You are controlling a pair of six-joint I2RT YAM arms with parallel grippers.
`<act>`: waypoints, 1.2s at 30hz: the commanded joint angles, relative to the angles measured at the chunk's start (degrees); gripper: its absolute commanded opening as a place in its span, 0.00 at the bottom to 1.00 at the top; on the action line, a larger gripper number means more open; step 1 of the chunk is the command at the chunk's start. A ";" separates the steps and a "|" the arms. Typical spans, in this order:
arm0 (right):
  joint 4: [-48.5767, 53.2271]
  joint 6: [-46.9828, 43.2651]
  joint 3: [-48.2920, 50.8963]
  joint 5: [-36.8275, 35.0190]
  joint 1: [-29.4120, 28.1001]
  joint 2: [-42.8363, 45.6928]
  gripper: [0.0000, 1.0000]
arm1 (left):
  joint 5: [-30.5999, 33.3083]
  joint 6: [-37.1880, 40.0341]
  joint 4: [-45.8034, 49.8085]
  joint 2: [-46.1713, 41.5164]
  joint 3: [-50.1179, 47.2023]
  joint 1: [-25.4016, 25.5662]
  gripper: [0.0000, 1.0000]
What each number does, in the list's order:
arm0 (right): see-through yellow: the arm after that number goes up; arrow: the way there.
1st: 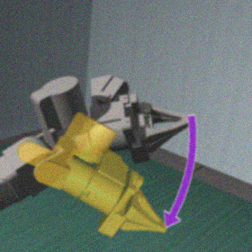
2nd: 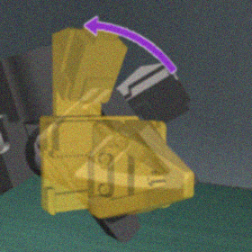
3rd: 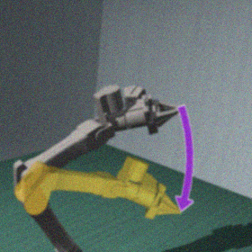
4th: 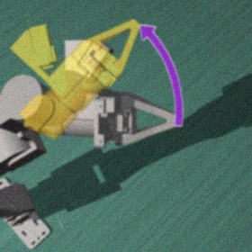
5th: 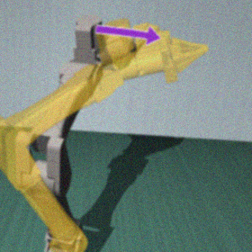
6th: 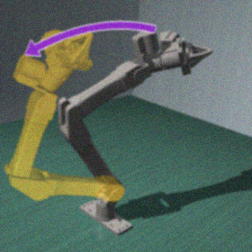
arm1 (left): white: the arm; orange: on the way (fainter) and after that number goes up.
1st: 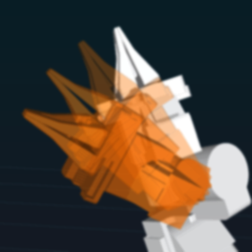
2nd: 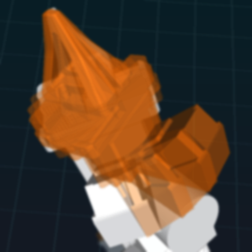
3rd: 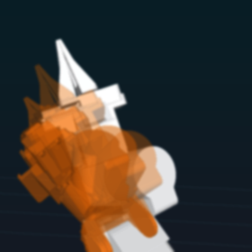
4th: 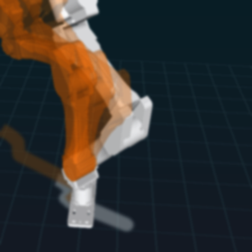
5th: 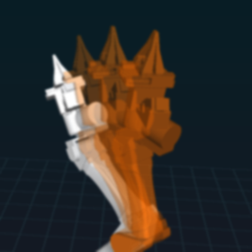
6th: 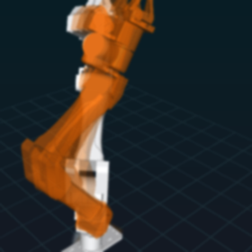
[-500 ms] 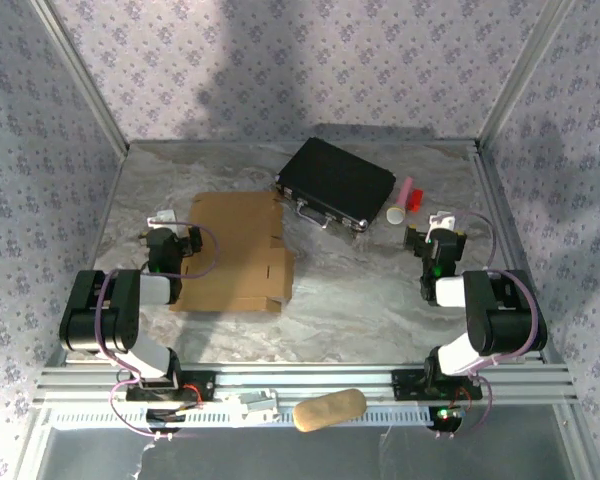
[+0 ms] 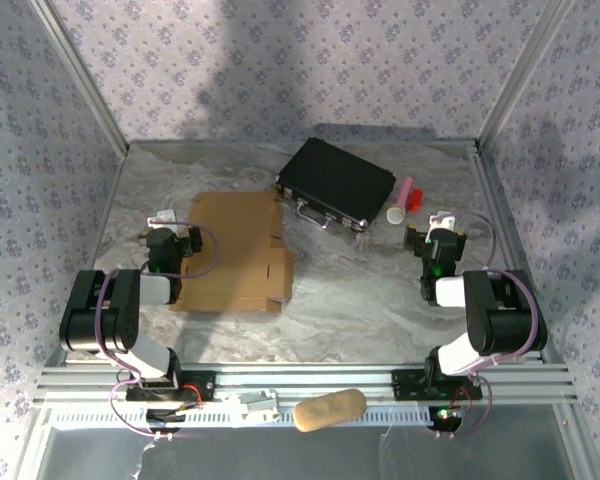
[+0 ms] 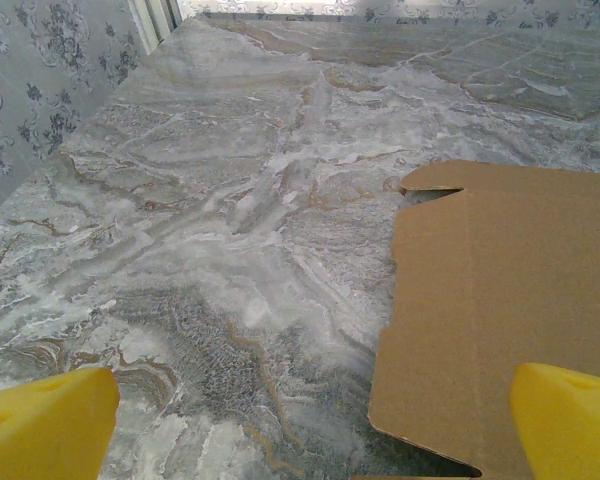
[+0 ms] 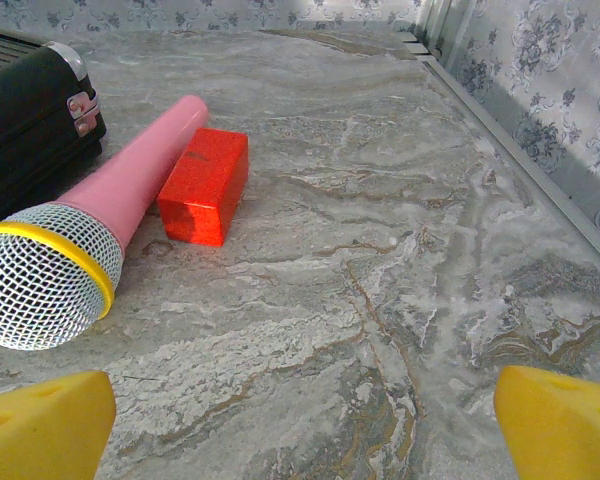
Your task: Fold the paper box
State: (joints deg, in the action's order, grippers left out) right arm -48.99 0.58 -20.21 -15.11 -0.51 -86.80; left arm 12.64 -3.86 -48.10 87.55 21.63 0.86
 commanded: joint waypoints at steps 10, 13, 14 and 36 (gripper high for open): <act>0.43 0.35 -0.98 0.17 0.25 -0.23 0.99 | -0.12 0.80 -0.68 0.34 1.06 -0.07 1.00; 0.39 0.35 -1.01 0.18 0.25 -0.21 0.99 | -0.08 0.76 -0.68 0.36 1.06 -0.07 1.00; 0.43 0.30 -0.98 0.17 0.29 -0.25 0.99 | -0.12 0.70 -0.68 0.36 1.05 -0.07 1.00; 26.52 -3.47 -16.02 -21.62 -16.28 25.54 0.99 | 17.97 6.17 12.43 -17.32 8.63 11.35 1.00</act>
State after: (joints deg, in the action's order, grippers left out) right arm -34.83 -2.98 -25.10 -27.99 -13.89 -67.57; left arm 24.71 0.47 -38.74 74.48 24.97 10.57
